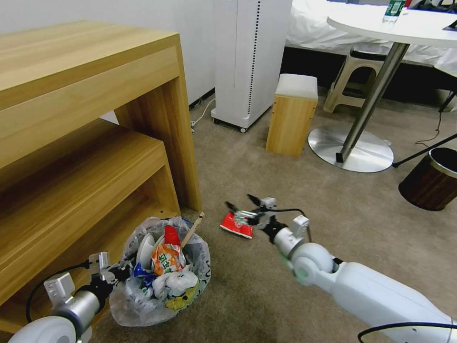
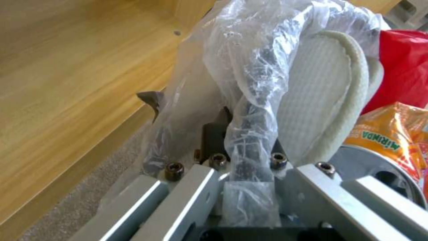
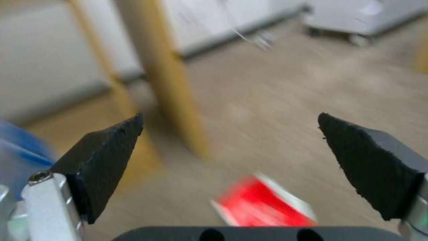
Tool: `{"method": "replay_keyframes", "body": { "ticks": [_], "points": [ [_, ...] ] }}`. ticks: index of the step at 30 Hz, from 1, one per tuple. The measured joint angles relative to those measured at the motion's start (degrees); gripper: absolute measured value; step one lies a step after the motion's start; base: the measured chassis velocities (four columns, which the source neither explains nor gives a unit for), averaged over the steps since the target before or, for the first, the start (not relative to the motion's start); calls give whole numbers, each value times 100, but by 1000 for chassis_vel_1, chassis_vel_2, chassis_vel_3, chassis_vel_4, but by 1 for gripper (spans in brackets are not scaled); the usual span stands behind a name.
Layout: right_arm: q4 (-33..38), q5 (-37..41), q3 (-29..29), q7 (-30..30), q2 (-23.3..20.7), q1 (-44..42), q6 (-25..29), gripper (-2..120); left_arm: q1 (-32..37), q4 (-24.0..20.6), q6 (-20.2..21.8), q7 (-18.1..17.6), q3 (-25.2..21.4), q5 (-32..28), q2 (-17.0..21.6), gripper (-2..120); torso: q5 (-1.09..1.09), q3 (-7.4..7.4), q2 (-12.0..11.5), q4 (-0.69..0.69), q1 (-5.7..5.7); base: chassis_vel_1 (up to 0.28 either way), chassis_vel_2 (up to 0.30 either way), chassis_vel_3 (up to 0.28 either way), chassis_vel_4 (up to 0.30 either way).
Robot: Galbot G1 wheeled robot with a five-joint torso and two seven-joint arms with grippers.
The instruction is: Pick up the trash bin and place the garbage on the floor into it.
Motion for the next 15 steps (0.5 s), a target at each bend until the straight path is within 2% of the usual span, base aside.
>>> {"method": "replay_keyframes", "body": {
  "ticks": [3,5,6,9,13,15],
  "points": [
    [-490,-303,-125,106,103,158,-136,99,-9,29,-6,13,13,20,-17,0,1,0,0,1,0,0,0,0,0],
    [-1011,-697,-249,29,241,319,-153,92,-22,58,-15,26,28,31,-21,0,0,0,0,5,0,0,0,0,0],
    [-1011,-697,-249,29,241,319,-153,92,-22,58,-15,26,28,31,-21,0,0,0,0,5,0,0,0,0,0],
    [-1653,-1043,-332,-88,362,445,-88,99,-129,147,-17,27,98,13,80,0,0,0,0,4,0,0,0,0,0],
    [-2438,-1496,-476,-406,502,602,43,100,-204,270,-29,38,158,-22,191,0,-2,0,0,-1,0,0,0,0,0],
    [-2889,-1699,-592,-537,659,759,93,100,-201,305,-34,53,157,-27,211,0,1,0,0,3,0,0,0,0,0]
  ]
}}
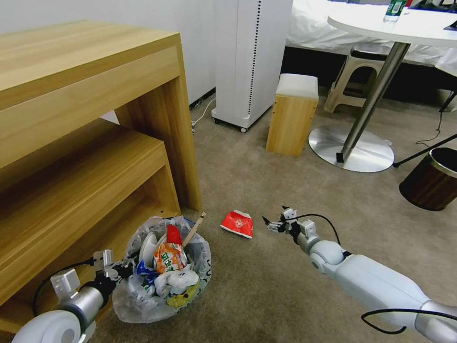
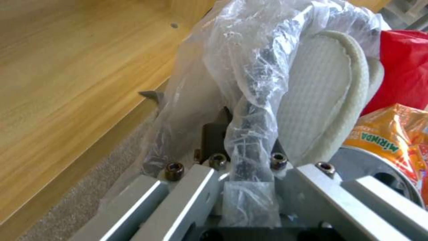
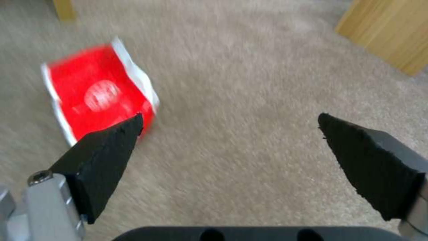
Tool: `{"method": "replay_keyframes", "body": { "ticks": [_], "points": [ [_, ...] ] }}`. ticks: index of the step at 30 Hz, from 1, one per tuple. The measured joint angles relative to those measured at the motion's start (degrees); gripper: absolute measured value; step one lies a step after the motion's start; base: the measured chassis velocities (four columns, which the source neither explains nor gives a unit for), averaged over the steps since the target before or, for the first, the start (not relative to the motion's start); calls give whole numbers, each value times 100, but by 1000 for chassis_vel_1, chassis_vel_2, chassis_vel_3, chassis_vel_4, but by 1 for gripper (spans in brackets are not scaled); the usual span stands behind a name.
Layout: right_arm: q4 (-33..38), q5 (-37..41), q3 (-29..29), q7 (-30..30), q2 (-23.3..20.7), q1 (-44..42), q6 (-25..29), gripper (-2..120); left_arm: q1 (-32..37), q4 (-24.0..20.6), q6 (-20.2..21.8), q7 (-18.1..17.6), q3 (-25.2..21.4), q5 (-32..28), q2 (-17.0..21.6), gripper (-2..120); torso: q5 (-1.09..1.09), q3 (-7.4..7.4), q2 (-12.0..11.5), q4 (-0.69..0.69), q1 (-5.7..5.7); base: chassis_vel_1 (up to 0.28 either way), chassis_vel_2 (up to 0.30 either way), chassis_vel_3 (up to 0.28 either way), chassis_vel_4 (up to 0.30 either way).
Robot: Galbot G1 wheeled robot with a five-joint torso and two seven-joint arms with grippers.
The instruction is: Pick up the trash bin and place the garbage on the floor into it.
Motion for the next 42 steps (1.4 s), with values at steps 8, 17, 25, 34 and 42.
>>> {"method": "replay_keyframes", "body": {
  "ticks": [8,17,25,34,42],
  "points": [
    [-865,-382,-311,-275,454,498,107,100,-39,30,-5,3,1,-32,5,0,-3,0,0,-1,0,0,0,0,0],
    [-2138,-706,-692,-580,1396,1023,389,100,-218,201,-11,3,96,-120,79,0,-5,0,0,-3,0,0,0,0,0],
    [-3382,-1143,-732,-981,2287,1423,624,100,-265,289,-36,14,116,-182,126,0,-2,0,0,4,0,0,0,0,0],
    [-4431,-1973,-151,-1184,2916,1481,818,99,-253,265,-54,28,114,-260,179,0,-2,-1,0,1,0,0,0,0,0],
    [-4551,-2208,-19,-1222,2984,1392,851,80,-257,199,-60,30,132,-275,153,0,-2,-1,0,-1,0,0,0,0,0]
  ]
}}
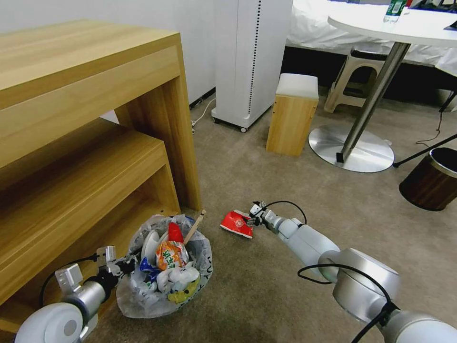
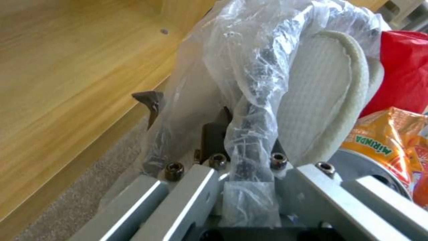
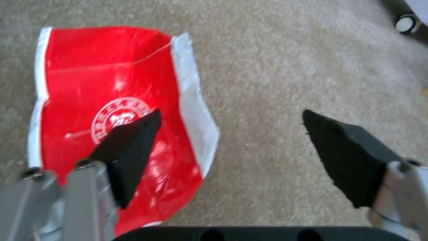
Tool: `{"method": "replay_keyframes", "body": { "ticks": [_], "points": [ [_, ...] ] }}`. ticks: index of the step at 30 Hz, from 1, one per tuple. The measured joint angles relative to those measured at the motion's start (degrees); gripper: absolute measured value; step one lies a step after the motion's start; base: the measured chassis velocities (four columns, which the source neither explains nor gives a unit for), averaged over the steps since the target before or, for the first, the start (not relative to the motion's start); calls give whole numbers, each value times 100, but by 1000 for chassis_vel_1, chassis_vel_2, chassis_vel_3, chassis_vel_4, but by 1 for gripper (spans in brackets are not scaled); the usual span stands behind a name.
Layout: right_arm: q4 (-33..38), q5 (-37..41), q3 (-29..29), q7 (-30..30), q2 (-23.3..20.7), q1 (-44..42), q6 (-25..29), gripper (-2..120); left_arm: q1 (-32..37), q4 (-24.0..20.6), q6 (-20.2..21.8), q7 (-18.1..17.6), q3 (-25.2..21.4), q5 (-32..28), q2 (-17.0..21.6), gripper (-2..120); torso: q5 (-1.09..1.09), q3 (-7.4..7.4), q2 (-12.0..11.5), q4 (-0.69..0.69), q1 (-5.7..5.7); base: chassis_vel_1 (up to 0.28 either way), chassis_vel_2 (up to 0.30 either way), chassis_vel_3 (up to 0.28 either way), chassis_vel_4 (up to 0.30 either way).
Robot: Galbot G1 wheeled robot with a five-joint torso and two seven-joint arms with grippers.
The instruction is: Pick up the trash bin and place the garbage on the floor into it.
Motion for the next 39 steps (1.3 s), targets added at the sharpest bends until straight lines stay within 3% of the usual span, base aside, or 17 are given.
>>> {"method": "replay_keyframes", "body": {
  "ticks": [2,8,14,21,23,26,28,30,39],
  "points": [
    [-3,-19,0,-10,-3,-49,7,69,24,-30,-13,1,-6,-9,-3,0,0,0,0,0,0,0,0,0,0],
    [-85,-20,33,-53,66,-102,20,51,87,-109,-22,5,-11,-13,-13,0,0,0,0,0,0,0,0,0,0],
    [-254,-187,217,-67,230,-60,-6,65,109,-125,-22,9,-16,-15,-13,0,0,0,0,0,0,0,0,0,0],
    [-296,-286,286,31,330,-73,-63,92,133,-174,-36,15,-21,-24,-21,0,0,0,0,-1,0,0,0,0,0],
    [-296,-294,286,24,330,-92,-53,93,130,-174,-40,15,-21,-25,-21,0,1,0,0,0,0,0,0,0,0],
    [-295,-315,285,-2,327,-132,-28,86,122,-174,-44,15,-21,-25,-23,0,0,0,0,0,0,0,0,0,0],
    [-328,-336,283,-14,327,-154,-23,73,128,-176,-60,15,-20,-25,-33,0,0,0,0,0,0,0,0,0,0],
    [-337,-336,285,-16,329,-155,-23,72,131,-176,-63,15,-20,-25,-35,0,0,0,0,0,0,0,0,0,0],
    [-331,-313,303,-129,286,-199,102,33,126,-155,-83,28,-11,-11,-64,0,0,-1,0,0,0,0,0,0,0]
  ]
}}
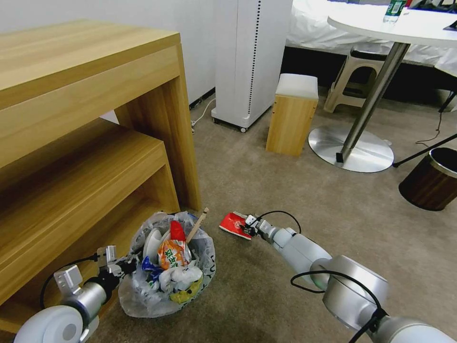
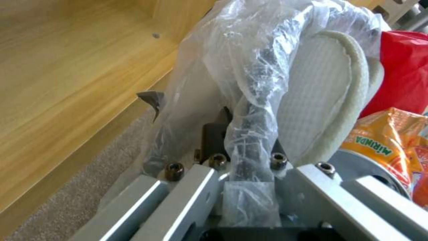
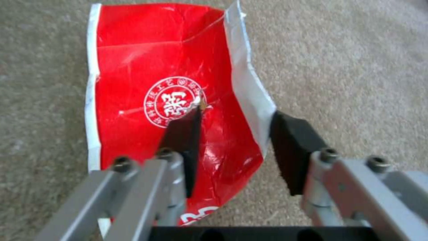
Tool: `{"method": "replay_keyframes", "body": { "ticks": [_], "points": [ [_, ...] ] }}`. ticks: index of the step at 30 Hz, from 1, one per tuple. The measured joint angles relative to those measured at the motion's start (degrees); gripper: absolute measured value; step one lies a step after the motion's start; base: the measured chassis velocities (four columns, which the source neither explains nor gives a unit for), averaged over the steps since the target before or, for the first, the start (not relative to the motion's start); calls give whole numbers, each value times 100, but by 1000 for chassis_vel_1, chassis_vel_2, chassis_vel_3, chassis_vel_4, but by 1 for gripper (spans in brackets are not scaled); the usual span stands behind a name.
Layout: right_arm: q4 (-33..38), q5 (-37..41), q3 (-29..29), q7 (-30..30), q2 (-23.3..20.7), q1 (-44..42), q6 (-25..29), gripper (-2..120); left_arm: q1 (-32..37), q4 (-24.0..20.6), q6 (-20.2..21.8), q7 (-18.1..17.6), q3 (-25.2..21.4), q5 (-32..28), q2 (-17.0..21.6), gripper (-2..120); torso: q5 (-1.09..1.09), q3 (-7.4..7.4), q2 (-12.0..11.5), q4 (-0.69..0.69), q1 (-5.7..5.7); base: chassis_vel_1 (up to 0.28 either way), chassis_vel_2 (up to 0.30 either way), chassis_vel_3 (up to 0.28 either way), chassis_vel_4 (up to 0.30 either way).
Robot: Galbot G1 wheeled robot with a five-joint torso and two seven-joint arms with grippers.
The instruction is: Pick up the trash bin and place the garbage on the floor into it.
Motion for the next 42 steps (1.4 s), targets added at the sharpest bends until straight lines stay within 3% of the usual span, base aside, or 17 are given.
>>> {"method": "replay_keyframes", "body": {
  "ticks": [2,9,17,20,21,23,28,29,32,33,36,42],
  "points": [
    [25,22,1,-46,-20,-14,49,30,-11,9,-1,0,6,2,-7,0,0,0,0,0,0,0,0,0,0],
    [246,133,-102,-348,-190,-192,388,2,-26,30,-28,1,23,21,-33,0,0,0,0,1,0,0,0,0,0],
    [1044,1058,-675,-943,-677,-469,835,0,-40,87,-63,-2,-9,22,-26,0,1,1,0,0,0,0,0,0,0],
    [2343,1844,-1126,-855,-1373,-674,862,0,-101,211,-75,-7,-9,46,-8,0,3,1,0,3,0,0,0,0,0],
    [2343,1844,-1126,-855,-1373,-674,862,0,-101,211,-75,-7,-9,46,-8,0,3,1,0,3,0,0,0,0,0],
    [3034,2172,-1197,-753,-1914,-746,855,0,-133,258,-66,-17,-10,58,3,0,4,1,0,2,0,0,0,0,0],
    [4244,2514,-939,-743,-2847,-861,915,0,-133,315,-44,-25,-25,96,9,0,2,1,0,-4,0,0,0,0,0],
    [4244,2514,-939,-743,-2847,-861,915,0,-133,315,-44,-25,-25,96,9,0,2,1,0,-4,0,0,0,0,0],
    [5407,3057,-681,-824,-3404,-944,897,0,-83,319,-40,-28,-76,132,-24,0,3,1,0,1,0,0,0,0,0],
    [5407,3057,-681,-824,-3404,-944,897,0,-83,319,-40,-28,-76,132,-24,0,3,1,0,1,0,0,0,0,0],
    [6585,3791,-516,-1045,-3787,-975,904,0,-25,267,-40,-28,-100,185,-73,0,2,0,0,2,0,0,0,0,0],
    [7630,4244,-562,-1387,-3929,-802,820,0,61,134,-23,-31,-134,243,-149,0,1,0,0,1,0,0,0,0,0]
  ]
}}
